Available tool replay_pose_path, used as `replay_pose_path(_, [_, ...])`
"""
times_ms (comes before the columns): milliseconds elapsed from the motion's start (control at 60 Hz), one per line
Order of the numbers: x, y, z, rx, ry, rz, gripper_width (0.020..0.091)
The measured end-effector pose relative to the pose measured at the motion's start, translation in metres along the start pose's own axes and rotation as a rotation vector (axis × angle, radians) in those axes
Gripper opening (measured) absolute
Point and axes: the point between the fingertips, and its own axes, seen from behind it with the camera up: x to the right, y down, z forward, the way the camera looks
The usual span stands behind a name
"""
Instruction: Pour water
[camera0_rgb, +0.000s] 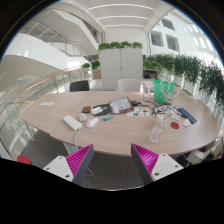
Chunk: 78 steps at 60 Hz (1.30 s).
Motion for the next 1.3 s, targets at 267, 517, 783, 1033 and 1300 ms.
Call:
replay_pose_path(267, [-0.019, -0.003, 0.017, 0.009, 0.035, -0.019, 0.0842])
replay_pose_path(517, [0.019, 0.000, 0.051, 0.033, 0.069, 0.013, 0.0843])
replay_pose_path(783, [0.152, 0.041, 0.136, 0.142, 0.166, -0.051, 0.0843])
replay_pose_path(1033, [0.253, 0.053, 0.244, 0.206, 0.221, 0.034, 0.0837])
replay_pose_path(1300, [0.275, 0.018, 0.320, 0.277, 0.173, 0.033, 0.0832])
